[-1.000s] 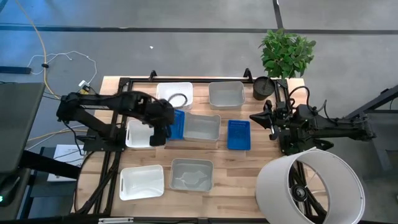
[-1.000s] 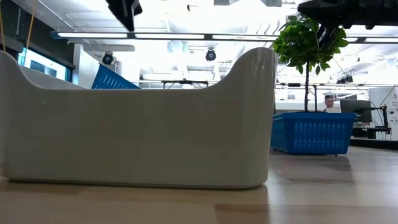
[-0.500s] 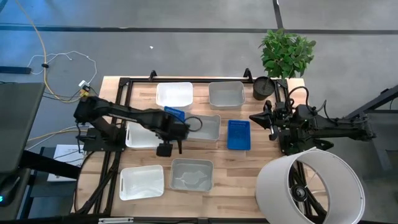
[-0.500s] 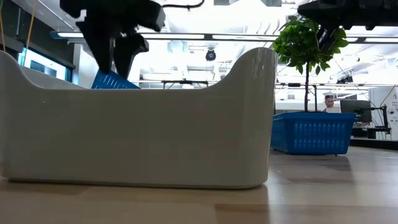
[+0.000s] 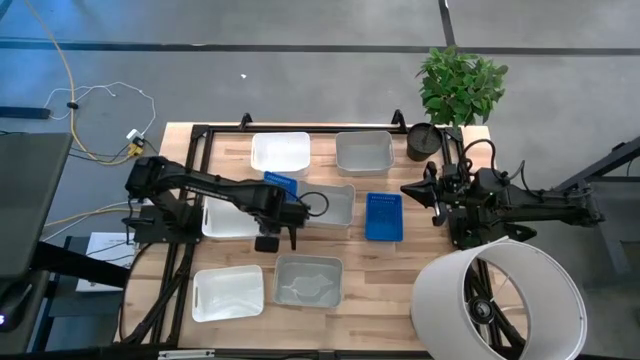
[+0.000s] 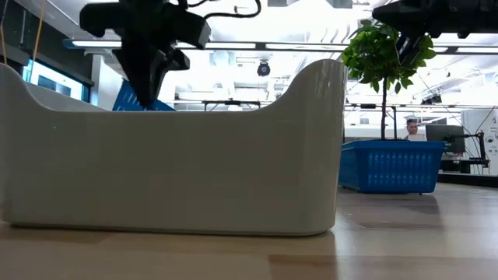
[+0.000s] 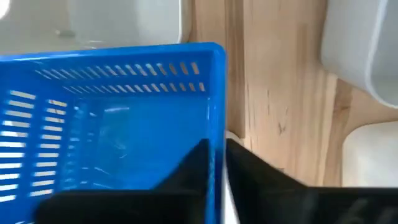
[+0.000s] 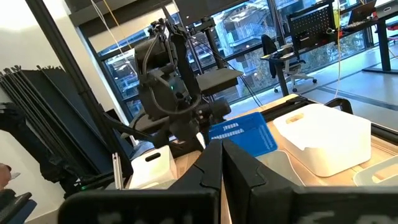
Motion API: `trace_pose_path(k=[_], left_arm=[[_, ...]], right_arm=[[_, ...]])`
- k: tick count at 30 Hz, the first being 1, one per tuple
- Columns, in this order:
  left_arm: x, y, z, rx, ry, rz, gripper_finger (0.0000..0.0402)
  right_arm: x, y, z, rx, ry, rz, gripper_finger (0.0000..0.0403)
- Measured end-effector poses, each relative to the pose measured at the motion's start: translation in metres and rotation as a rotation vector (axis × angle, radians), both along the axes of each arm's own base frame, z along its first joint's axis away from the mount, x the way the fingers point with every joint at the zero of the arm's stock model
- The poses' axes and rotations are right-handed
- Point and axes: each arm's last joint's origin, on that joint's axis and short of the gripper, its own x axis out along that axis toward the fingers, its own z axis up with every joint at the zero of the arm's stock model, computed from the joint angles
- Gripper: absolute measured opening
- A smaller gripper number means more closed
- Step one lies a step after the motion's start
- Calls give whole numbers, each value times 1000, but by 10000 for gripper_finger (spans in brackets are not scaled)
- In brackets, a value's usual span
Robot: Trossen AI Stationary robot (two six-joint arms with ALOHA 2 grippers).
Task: Stack baskets by color
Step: Stack the blue bin into the middle right blue basket
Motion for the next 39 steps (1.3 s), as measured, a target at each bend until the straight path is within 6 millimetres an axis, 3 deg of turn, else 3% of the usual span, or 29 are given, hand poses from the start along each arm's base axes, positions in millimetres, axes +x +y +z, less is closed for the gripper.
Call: trace_pose_path(k=[5, 11, 15, 18, 22, 26, 33, 39], left_arm=[[-14, 3, 26, 20, -110, 43, 12], [-47, 1, 75, 54, -365, 185, 3], [-65, -4, 112, 118, -706, 281, 2], [-65, -9, 126, 103, -1014, 299, 1], [-52, -12, 113, 118, -1300, 217, 1], [-35, -13, 89, 140, -1473, 192, 0], [-18, -13, 69, 140, -1475, 218, 0], [-16, -14, 67, 122, -1470, 203, 0]], right_arm=[[0, 0, 1, -24, -12, -2, 0], [-1, 0, 7, -27, -69, -9, 0], [-2, 0, 11, -29, -113, -19, 0], [-3, -1, 17, -42, -179, -33, 0], [-5, 0, 27, -77, -280, -41, 0], [-6, 0, 30, -107, -314, -41, 0], [-6, 0, 30, -101, -317, -37, 0], [-5, 0, 29, -85, -305, -19, 0]])
